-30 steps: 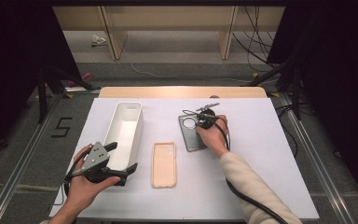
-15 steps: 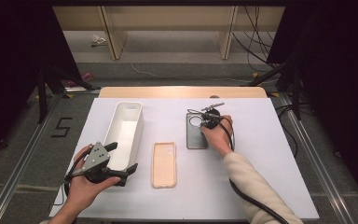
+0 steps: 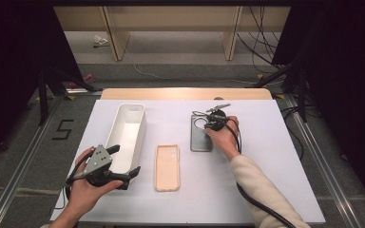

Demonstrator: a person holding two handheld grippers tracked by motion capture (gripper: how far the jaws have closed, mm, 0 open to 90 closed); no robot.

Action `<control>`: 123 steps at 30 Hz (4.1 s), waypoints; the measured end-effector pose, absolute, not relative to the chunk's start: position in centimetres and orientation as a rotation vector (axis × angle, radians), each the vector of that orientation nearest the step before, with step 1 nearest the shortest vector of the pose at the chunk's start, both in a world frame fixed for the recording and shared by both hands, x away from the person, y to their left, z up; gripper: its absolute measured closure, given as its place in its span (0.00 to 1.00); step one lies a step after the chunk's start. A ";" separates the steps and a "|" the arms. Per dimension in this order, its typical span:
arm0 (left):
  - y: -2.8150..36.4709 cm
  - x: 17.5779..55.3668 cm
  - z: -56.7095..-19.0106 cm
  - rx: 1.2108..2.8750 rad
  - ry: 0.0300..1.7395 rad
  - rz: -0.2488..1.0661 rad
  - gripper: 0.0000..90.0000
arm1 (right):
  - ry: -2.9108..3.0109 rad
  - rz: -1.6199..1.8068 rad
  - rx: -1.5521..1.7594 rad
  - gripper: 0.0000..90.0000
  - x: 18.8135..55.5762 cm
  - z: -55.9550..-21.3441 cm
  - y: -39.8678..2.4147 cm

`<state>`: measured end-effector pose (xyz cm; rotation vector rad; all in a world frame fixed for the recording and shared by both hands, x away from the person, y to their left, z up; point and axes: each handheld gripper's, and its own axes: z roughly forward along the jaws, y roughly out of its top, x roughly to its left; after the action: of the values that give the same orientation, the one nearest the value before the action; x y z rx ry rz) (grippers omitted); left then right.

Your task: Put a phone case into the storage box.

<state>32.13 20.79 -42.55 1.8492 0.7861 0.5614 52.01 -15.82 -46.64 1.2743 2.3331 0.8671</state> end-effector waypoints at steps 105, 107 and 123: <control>20.5 32.0 -42.6 1.862 0.767 0.562 0.00 | 2.817 0.008 -0.099 0.90 46.6 -46.0 -9.4; 20.5 32.0 -42.6 1.862 0.767 0.562 0.00 | 2.824 0.009 -0.104 0.92 46.6 -46.0 -9.4; 20.4 32.0 -42.6 1.863 0.765 0.562 0.00 | 2.835 0.014 -0.066 0.96 46.6 -45.9 -9.4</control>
<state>32.03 20.45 -42.62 1.8634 0.7649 0.5621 46.60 -9.43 -45.93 -0.0664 2.8347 0.0137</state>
